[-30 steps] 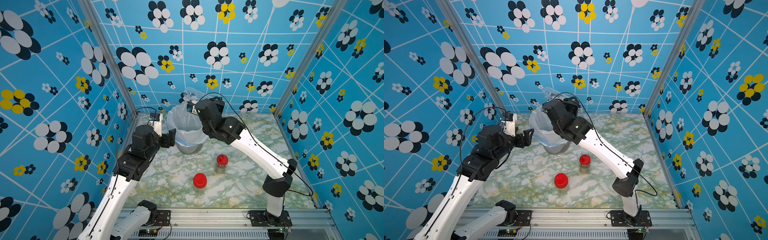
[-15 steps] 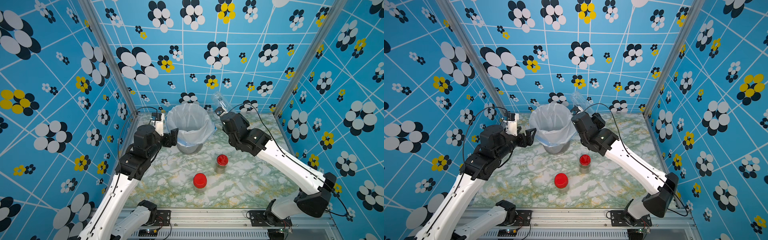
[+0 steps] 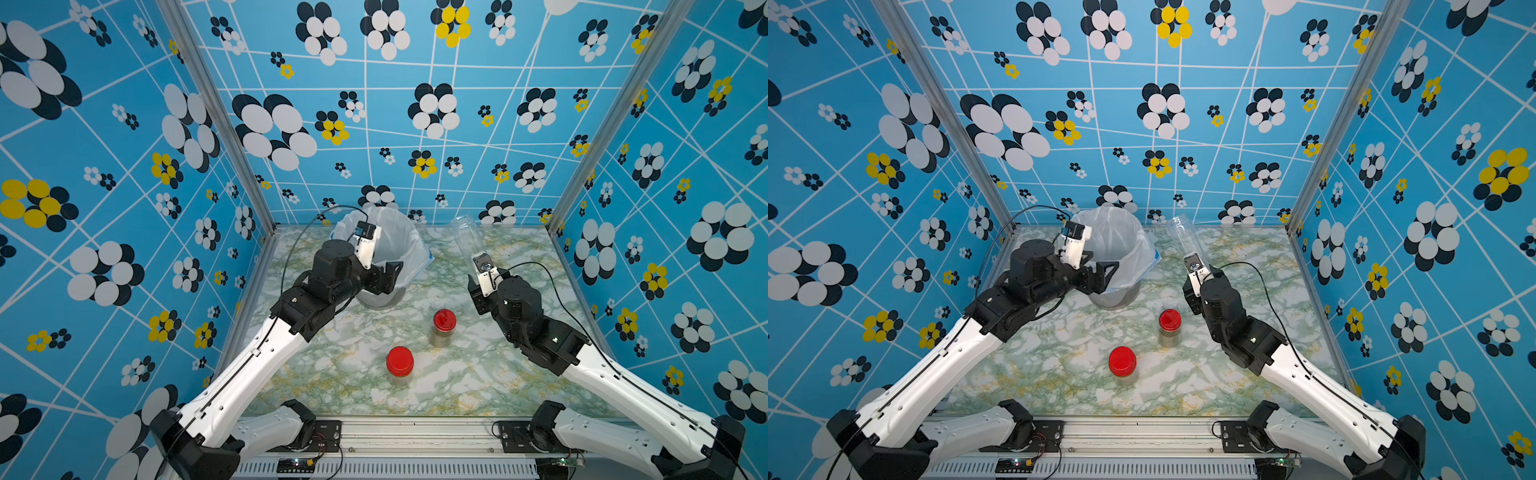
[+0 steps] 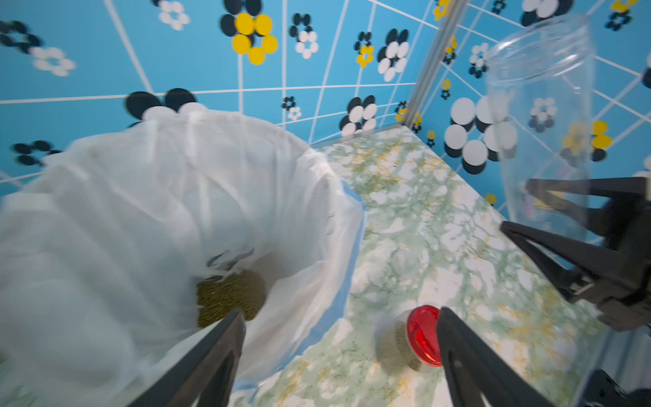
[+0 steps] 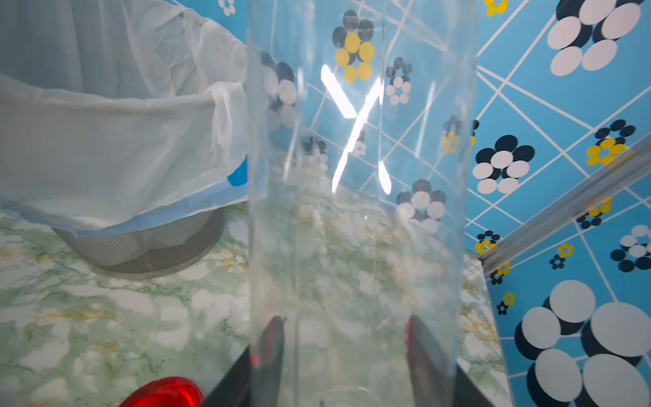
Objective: Empty moldy mung beans from jars
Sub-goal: Place the jar at the center of the board.
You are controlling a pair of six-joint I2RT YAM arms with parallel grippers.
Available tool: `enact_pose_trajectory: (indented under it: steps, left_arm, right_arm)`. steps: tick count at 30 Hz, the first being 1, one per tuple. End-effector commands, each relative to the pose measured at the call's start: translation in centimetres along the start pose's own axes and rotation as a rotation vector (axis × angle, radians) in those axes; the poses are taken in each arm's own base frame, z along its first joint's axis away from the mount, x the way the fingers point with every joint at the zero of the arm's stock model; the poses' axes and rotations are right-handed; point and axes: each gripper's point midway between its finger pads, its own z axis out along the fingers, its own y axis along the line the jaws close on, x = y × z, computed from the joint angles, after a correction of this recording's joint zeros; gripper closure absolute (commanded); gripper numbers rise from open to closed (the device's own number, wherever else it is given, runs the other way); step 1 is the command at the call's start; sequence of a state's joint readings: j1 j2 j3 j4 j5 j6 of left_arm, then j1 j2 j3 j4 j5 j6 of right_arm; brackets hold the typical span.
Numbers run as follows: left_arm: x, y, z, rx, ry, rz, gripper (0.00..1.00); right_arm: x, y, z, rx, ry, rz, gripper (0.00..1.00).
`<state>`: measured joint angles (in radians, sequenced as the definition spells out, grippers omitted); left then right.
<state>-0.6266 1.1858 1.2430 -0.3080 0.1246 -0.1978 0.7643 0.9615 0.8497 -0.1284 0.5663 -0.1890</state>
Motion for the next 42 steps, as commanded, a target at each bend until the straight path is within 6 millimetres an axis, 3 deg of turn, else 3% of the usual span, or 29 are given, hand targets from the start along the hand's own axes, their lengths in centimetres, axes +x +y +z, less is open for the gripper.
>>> enact_pose_trajectory:
  steps: [1,9,18,30,42]
  left_arm:
    - [-3.0,-3.9,1.5,0.19,-0.091,-0.045,0.13]
    - [-5.4,-8.2,5.5,0.378,-0.129,-0.125,0.13]
    - [-5.6,-13.1,6.7,0.505,-0.17,-0.072,0.13]
    - [-5.9,-13.1,10.5,0.468,-0.156,-0.066,0.14]
    - [-6.2,-14.0,11.8,0.519,-0.174,-0.102,0.56]
  right_arm:
    - [-1.4,0.4,-0.9,-0.058,-0.115,0.142,0.74]
    - [-0.4,1.1,-1.3,-0.103,-0.117,0.176,0.73]
    - [-0.1,1.5,-1.1,-0.118,-0.106,0.171,0.73]
    - [-0.3,2.0,-2.6,-0.186,-0.153,0.181,0.73]
    - [-0.2,2.2,-1.9,-0.179,-0.131,0.172,0.72]
